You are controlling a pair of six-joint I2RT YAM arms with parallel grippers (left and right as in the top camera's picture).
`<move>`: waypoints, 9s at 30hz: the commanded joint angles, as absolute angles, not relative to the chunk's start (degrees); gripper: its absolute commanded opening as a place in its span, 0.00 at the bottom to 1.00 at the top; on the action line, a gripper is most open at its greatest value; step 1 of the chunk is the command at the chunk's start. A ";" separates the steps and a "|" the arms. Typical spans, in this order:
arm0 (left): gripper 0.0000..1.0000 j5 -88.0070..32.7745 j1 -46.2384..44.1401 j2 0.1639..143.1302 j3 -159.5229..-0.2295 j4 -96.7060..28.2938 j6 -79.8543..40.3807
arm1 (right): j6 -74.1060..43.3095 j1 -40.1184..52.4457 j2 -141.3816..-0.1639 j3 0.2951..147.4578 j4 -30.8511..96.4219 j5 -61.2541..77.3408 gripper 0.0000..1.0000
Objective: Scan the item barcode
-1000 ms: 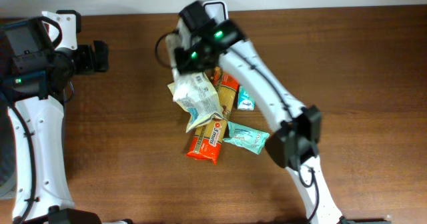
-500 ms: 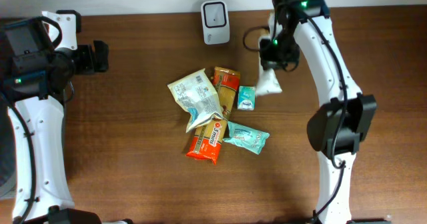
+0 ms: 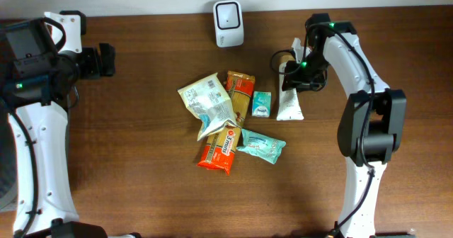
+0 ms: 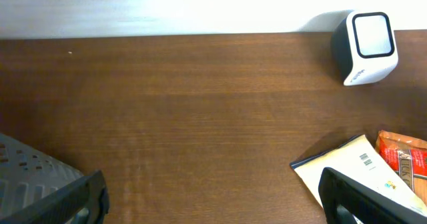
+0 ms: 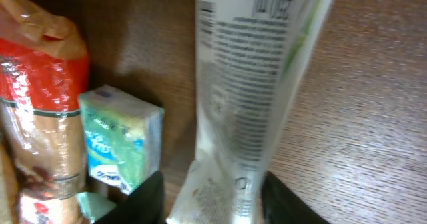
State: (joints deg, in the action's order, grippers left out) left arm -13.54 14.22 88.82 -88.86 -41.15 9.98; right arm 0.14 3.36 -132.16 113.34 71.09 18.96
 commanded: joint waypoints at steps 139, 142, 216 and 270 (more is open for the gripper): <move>0.99 -14.20 14.41 88.09 -89.06 -41.21 9.45 | 4.71 20.47 -107.24 121.19 57.21 -2.46 0.04; 0.99 -14.20 14.41 88.09 -89.08 -41.21 9.45 | 1.83 14.15 -105.80 121.19 68.10 -2.07 0.04; 0.99 -14.17 14.41 88.09 -89.08 -41.21 9.45 | -12.12 13.41 -120.90 89.84 50.87 25.39 0.25; 0.99 -14.20 14.39 88.09 -89.08 -41.19 9.45 | -8.36 -0.78 -118.32 102.21 51.59 88.95 0.04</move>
State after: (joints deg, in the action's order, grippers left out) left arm -13.54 14.22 88.82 -88.86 -41.12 9.98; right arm -2.61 -0.82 -119.68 96.75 51.81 86.04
